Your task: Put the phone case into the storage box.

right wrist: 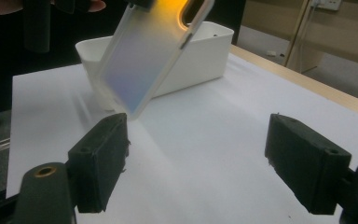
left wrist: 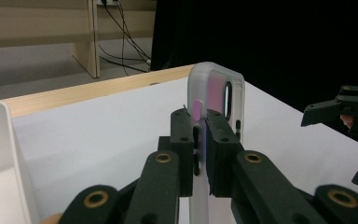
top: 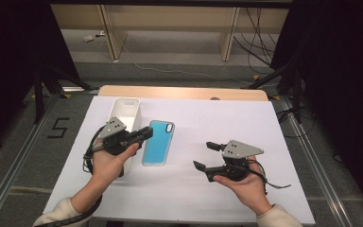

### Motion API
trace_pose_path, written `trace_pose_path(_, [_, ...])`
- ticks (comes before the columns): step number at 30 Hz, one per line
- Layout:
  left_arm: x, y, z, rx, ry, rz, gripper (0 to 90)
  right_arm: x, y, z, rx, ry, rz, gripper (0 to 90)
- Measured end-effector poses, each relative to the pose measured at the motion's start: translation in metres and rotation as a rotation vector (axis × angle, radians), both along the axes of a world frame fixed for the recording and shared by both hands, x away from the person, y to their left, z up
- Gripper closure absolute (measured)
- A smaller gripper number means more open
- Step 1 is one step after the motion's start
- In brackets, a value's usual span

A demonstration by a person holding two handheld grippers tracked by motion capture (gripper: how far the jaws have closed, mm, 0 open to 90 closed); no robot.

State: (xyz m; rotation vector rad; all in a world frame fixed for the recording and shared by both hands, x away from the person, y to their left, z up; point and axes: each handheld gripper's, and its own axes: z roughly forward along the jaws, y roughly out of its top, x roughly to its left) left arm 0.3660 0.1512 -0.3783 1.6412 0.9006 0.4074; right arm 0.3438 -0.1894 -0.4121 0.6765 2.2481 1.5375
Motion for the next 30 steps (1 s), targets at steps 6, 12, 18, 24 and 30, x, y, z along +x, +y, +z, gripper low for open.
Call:
trace_pose_path(6, [0.0, 0.005, 0.002, -0.002, -0.01, 0.009, 82.6, -0.001, -0.009, -0.002, 0.024, -0.015, -0.021, 23.0])
trace_pose_path(12, [0.001, 0.009, 0.004, 0.006, -0.028, 0.004, 82.6, -0.002, -0.016, -0.002, 0.035, -0.004, -0.033, 24.2])
trace_pose_path(18, [0.001, 0.012, 0.006, -0.003, -0.041, 0.003, 82.6, -0.004, -0.021, -0.003, 0.055, -0.008, -0.05, 23.4])
trace_pose_path(24, [0.003, 0.016, 0.009, -0.008, -0.068, -0.008, 82.6, -0.007, -0.028, -0.003, 0.052, 0.002, -0.08, 22.5])
trace_pose_path(30, [0.003, 0.019, 0.011, -0.011, -0.061, 0.002, 82.6, -0.008, -0.034, -0.003, 0.049, 0.001, -0.093, 21.3])
